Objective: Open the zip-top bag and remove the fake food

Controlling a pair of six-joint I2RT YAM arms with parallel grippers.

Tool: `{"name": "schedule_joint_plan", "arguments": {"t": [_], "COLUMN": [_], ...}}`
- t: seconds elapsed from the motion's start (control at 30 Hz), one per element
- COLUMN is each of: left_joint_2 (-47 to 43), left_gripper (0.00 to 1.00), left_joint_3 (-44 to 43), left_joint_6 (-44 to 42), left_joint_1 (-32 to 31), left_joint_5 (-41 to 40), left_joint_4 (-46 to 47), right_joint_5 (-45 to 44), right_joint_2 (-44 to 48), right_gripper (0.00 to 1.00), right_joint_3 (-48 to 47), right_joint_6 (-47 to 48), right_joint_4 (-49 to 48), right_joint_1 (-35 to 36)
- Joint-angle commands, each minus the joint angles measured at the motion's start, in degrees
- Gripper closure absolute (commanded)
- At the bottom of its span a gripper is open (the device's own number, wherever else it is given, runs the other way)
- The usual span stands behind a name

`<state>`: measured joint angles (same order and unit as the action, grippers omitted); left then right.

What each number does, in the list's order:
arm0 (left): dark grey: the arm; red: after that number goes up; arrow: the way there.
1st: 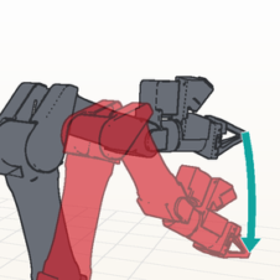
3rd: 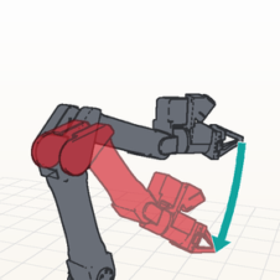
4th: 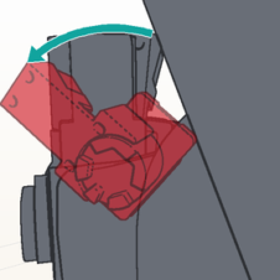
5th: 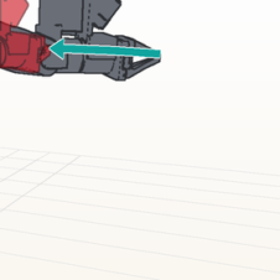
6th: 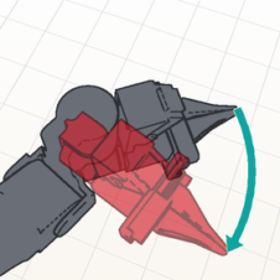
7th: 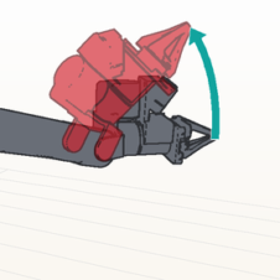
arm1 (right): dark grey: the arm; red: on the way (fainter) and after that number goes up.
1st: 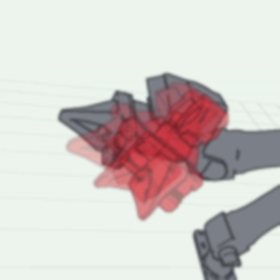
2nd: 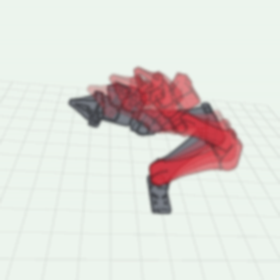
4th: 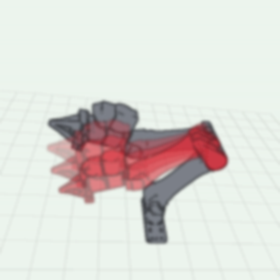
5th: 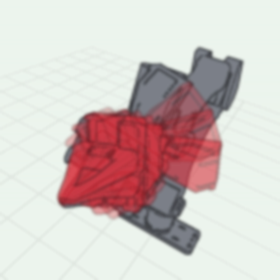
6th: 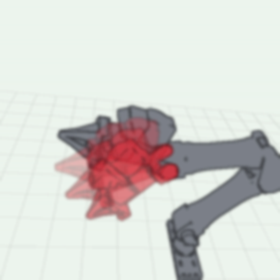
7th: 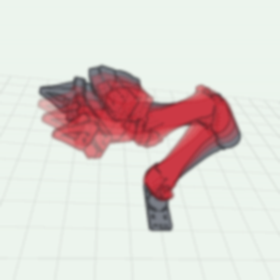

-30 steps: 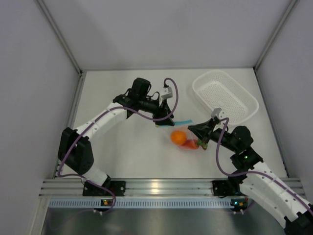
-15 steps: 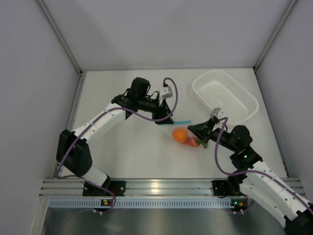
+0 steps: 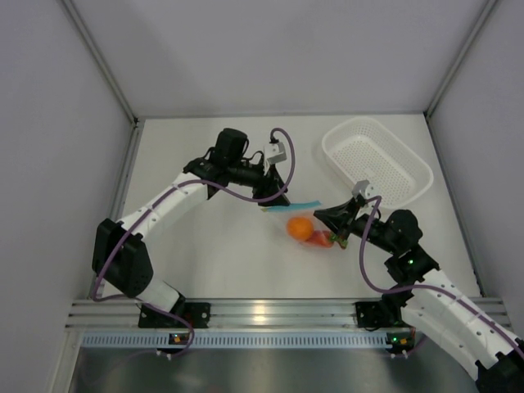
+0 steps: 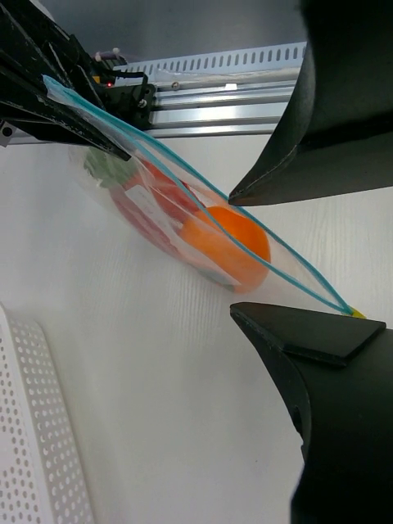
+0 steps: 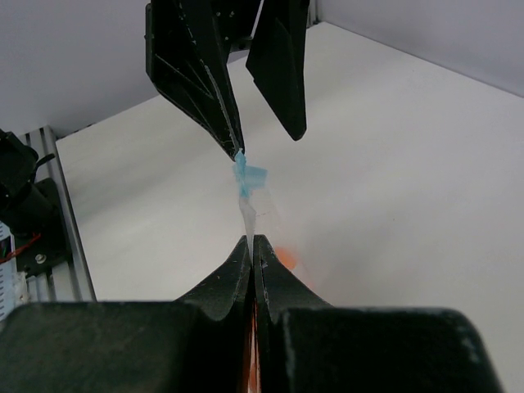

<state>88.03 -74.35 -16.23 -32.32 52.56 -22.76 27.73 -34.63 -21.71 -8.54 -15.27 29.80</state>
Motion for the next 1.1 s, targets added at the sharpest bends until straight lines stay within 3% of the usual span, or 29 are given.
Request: {"name": "schedule_joint_plan", "arguments": {"t": [0.0, 1.07], "left_joint_2": [0.4, 4.3], "left_gripper": [0.44, 0.48], "left_joint_3": [0.3, -0.2], "left_joint_6": [-1.1, -1.3], "left_joint_1": [0.1, -1.1], "left_joint_5": [3.4, 7.5], "left_joint_4": [1.1, 1.1], "right_joint_5": [0.7, 1.8], "right_joint_2": [0.8, 1.6], "right_gripper": [1.0, 1.0], "right_joint_3": [0.4, 1.7], "right_joint_6": [0.5, -0.2], "right_joint_4": [-5.0, -7.1], "right_joint_1": [-0.8, -0.7]}}
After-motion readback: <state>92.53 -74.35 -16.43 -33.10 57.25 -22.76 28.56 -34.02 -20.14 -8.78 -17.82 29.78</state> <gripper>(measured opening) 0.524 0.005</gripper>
